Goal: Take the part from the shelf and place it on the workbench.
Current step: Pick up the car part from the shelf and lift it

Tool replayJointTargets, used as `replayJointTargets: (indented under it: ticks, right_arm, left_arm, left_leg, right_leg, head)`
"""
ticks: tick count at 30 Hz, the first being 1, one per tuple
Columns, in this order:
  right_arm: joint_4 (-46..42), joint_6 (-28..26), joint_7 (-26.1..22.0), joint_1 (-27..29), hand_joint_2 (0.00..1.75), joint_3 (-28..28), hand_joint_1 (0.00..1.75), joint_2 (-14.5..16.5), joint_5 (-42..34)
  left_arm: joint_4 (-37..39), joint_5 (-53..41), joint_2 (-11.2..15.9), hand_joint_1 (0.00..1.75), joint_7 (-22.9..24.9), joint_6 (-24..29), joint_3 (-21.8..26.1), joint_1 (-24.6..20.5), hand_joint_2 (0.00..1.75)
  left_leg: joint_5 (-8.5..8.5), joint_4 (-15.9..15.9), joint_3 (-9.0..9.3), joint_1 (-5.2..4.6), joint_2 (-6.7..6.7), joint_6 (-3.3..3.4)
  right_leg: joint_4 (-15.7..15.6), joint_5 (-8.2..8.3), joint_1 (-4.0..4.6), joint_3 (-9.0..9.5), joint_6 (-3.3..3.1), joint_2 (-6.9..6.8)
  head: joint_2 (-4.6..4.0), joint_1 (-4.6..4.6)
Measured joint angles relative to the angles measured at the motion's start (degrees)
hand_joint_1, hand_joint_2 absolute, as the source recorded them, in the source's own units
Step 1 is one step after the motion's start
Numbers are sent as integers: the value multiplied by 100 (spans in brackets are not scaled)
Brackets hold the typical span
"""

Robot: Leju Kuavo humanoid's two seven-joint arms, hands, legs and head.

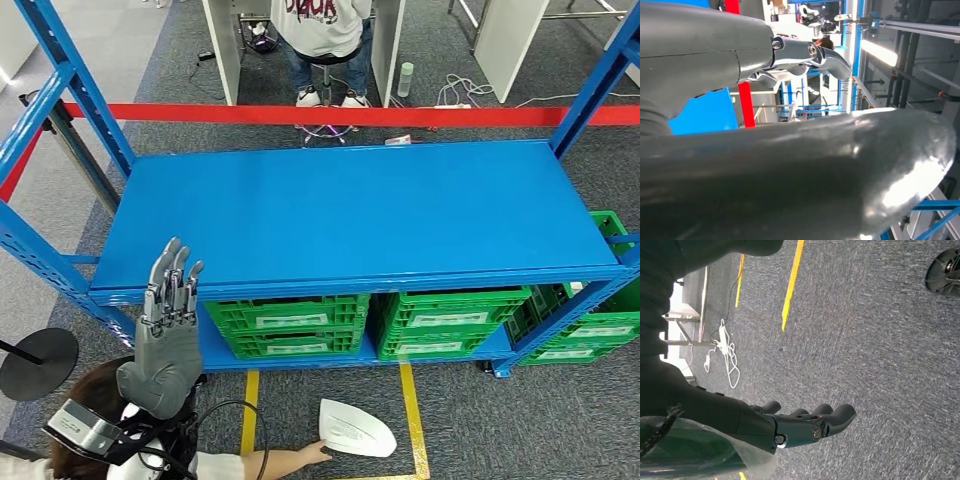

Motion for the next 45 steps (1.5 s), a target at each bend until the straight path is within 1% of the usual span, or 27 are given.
replayJointTargets:
  ticks: [22,26,45]
  right_arm:
    - [0,8,-8,0,175,0,0,0,-7]
    - [0,3,-8,0,175,0,0,0,-12]
    - [0,-12,-8,1,175,0,0,0,-7]
  left_arm:
    - [1,26,0,0,0,-25,0,-1,0]
    - [0,24,0,0,0,-25,0,0,175]
    - [-1,23,-4,0,0,-22,-11,1,175]
  left_leg:
    - [0,0,0,0,0,0]
    - [0,0,0,0,0,0]
    - [0,0,0,0,0,0]
  right_leg:
    - [0,0,0,0,0,0]
    - [0,0,0,0,0,0]
    - [0,0,0,0,0,0]
  head:
    - [0,0]
    - [-1,0]
    - [0,0]
